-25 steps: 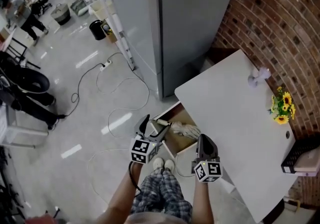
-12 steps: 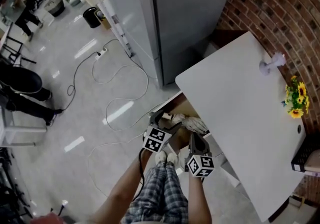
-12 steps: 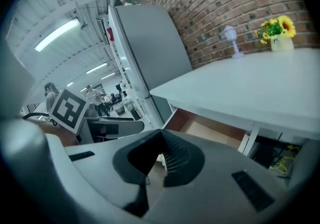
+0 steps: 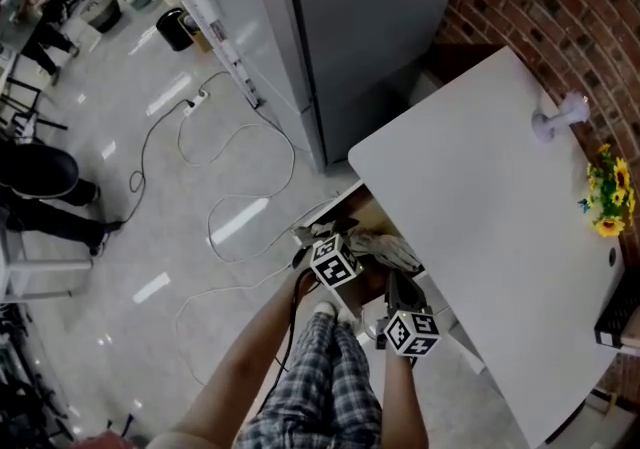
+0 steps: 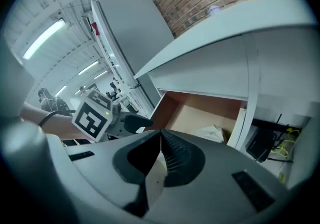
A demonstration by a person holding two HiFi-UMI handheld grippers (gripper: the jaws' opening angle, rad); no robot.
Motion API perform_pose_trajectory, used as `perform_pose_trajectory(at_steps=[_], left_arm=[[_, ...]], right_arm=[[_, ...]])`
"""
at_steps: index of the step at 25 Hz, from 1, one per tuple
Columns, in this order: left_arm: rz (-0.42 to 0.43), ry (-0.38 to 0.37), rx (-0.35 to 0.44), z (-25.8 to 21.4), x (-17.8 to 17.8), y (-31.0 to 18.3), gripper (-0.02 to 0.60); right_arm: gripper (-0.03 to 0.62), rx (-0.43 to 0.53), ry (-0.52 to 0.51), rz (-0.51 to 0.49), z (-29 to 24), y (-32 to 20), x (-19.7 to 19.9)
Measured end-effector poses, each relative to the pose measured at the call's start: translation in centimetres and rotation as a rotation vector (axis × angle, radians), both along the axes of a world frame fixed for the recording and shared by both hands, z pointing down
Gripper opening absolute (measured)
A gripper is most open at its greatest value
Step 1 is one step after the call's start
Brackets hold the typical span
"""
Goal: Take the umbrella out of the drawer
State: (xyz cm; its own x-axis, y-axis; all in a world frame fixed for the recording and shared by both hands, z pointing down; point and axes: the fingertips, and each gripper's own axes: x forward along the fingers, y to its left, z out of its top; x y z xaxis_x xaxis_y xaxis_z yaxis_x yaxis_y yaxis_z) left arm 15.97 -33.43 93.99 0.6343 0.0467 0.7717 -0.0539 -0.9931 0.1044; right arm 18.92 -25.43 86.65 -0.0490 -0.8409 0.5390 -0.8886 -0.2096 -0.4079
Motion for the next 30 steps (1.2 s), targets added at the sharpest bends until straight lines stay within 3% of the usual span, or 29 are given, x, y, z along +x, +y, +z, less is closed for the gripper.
perform_pose_trajectory(at_steps=[9,13,20,30], left_arm=[[0.365,-0.193,0.140,6.1,1.2,2.7,0.388],[0.387,-0.205,0.138,8.5,2.3,2.9,0.388],[0.447,-0.232,0.202,11.3,3.1,2.6,0.379],[0.551,-0.256,0.310,11.2,2.8,2.7,0.273]], right_arm=[[0.034,-0.026,-0.033,0.017,2.0,0.3,0.4],[0.039,-0.030,-0.025,0.032,3.0,0.8,1.0],[0.040,-0.033,-0.013,0.081,4.5,1.9,2.8],[0.040,-0.029,-0.014,0.106,4.0,2.8,3.5]])
